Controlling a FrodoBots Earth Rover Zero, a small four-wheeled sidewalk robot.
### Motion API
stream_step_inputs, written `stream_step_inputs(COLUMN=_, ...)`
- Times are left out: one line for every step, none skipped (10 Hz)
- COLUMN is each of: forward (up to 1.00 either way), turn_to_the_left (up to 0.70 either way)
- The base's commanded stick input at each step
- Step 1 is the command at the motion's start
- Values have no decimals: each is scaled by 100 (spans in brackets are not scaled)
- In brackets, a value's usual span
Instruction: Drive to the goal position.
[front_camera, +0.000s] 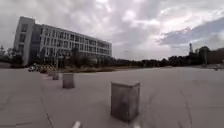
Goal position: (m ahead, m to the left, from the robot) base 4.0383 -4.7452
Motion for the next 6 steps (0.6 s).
stream_step_inputs(forward=70, turn_to_the_left=0)
stream_step_inputs(forward=70, turn_to_the_left=0)
stream_step_inputs(forward=70, turn_to_the_left=0)
stream_step_inputs(forward=70, turn_to_the_left=0)
stream_step_inputs(forward=70, turn_to_the_left=0)
stream_step_inputs(forward=70, turn_to_the_left=0)
